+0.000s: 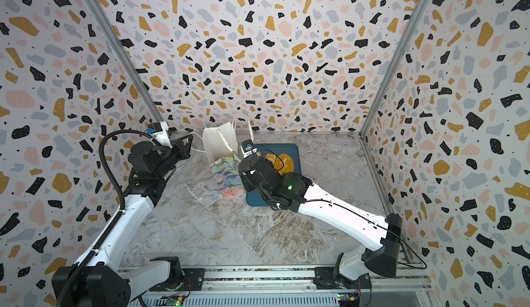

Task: Place the fake bread into the paper bag
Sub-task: 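Withdraw the empty tongs with the right gripper back over the tray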

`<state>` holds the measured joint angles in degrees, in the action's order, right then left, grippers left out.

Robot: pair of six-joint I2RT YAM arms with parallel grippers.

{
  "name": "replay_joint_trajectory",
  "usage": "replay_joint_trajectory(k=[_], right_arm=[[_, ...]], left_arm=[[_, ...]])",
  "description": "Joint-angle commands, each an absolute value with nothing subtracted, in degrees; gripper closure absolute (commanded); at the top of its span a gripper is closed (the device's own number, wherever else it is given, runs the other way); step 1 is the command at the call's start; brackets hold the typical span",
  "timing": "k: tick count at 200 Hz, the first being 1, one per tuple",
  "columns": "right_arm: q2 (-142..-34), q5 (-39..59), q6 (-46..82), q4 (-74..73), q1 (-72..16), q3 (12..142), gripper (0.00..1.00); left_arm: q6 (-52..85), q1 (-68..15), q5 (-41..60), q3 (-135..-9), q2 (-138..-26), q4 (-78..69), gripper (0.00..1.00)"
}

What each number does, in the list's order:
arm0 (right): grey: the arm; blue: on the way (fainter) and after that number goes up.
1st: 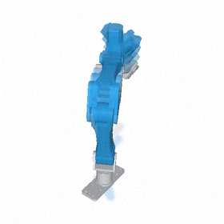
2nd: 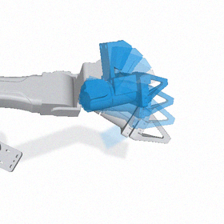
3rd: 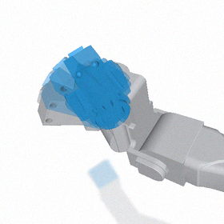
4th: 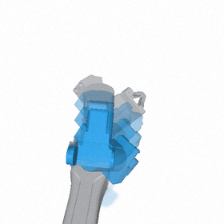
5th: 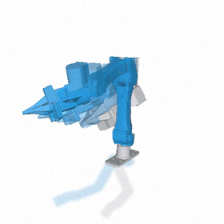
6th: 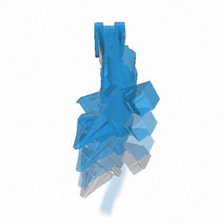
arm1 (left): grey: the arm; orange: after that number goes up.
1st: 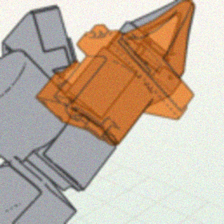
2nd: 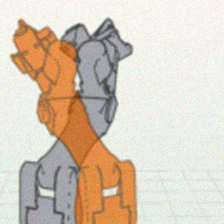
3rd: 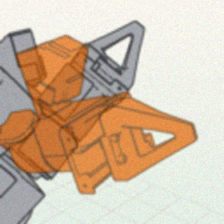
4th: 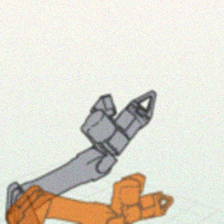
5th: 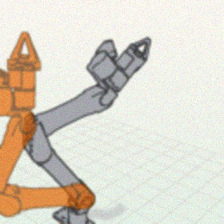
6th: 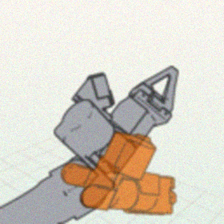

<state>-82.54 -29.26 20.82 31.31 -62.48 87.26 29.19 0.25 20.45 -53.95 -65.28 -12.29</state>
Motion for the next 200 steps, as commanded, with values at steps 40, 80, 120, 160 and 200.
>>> replay_joint_trajectory(k=[40,80,120,160,200], right_arm=[[-72.5,-28.5,25.1,25.6,-59.1,77.8,0.46],[-68.6,-26.3,27.4,24.3,-57.1,70.1,0.46],[-67.0,-23.7,30.8,23.5,-55.6,64.0,0.46],[-66.9,-21.4,34.1,22.0,-55.5,60.1,0.47],[-68.2,-18.6,37.4,19.2,-55.5,57.0,0.49]], left_arm=[[27.4,0.0,21.1,-54.1,-64.8,-15.6,1.0],[27.8,0.0,20.0,-54.1,-64.5,-15.1,1.0],[26.9,0.0,19.8,-54.5,-64.7,-14.8,1.0],[26.4,0.0,19.6,-55.0,-64.7,-12.4,1.0],[27.0,0.0,20.1,-54.8,-63.6,-12.9,1.0]])
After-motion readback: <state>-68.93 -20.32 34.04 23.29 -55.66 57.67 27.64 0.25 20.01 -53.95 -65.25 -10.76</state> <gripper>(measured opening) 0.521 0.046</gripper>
